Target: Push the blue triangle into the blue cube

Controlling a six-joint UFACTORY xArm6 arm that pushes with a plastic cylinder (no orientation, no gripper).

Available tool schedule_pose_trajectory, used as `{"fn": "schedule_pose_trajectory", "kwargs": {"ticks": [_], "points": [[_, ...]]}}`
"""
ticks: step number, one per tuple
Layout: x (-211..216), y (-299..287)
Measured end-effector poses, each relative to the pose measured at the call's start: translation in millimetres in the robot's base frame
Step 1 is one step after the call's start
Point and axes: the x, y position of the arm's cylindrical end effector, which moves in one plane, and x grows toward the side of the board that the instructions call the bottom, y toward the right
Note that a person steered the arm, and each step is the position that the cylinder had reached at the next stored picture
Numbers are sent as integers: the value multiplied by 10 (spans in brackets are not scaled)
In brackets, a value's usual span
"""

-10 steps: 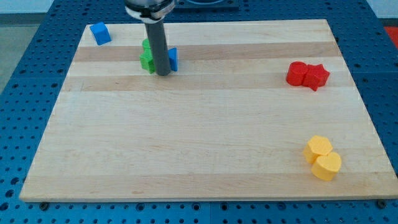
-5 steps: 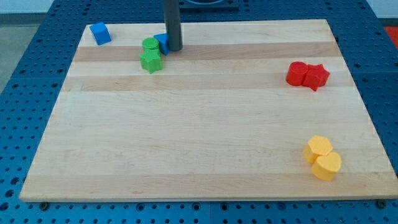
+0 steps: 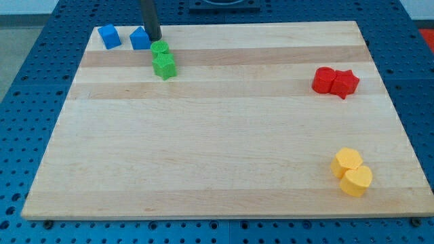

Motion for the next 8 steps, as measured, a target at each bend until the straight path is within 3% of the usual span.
{"fn": "schedule_pose_trajectory", "kwargs": {"ticks": [1,8], "points": [[222,0],[112,-528]]}}
